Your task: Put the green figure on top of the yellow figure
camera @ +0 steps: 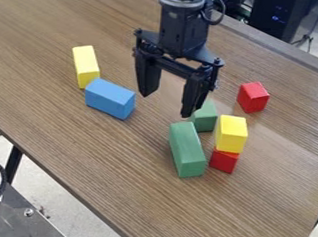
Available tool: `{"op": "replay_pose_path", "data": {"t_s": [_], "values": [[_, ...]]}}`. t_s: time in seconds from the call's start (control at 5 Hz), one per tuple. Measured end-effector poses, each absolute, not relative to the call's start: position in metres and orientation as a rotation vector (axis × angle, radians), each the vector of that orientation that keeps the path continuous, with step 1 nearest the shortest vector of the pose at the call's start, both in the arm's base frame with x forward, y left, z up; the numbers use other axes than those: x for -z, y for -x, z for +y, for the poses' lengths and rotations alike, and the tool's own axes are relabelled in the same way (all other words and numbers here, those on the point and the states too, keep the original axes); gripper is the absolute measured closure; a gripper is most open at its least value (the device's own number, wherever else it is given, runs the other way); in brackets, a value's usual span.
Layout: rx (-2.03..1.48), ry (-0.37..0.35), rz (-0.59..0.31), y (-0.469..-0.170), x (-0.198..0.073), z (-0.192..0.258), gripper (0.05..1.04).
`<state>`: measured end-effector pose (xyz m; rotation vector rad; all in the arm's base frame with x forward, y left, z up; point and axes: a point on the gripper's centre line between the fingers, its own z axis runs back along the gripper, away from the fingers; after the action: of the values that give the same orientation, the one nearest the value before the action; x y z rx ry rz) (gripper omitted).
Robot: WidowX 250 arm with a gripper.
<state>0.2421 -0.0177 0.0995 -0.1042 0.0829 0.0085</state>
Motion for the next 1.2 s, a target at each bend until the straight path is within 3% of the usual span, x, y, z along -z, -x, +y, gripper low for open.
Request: {"op": "replay_pose_path", "data": {"t_s": [0.2, 0.4, 0.6, 0.8, 1.0, 1.2], "values": [[-0.019, 0.111, 0.108, -0.239, -0.094, -0.019, 0.083], [-0.221, 0.247, 0.028, -0.268, -0.125, -0.033, 0.083], [-0.447, 0.329, -0.022, -0.291, -0.156, -0.038, 0.083], [-0.579, 0.35, -0.015, -0.312, -0.163, -0.044, 0.083], [-0.7, 0.273, 0.082, -0.31, -0.167, -0.04, 0.083], [-0.754, 0.139, 0.223, -0.305, -0.168, -0.038, 0.083]]}}
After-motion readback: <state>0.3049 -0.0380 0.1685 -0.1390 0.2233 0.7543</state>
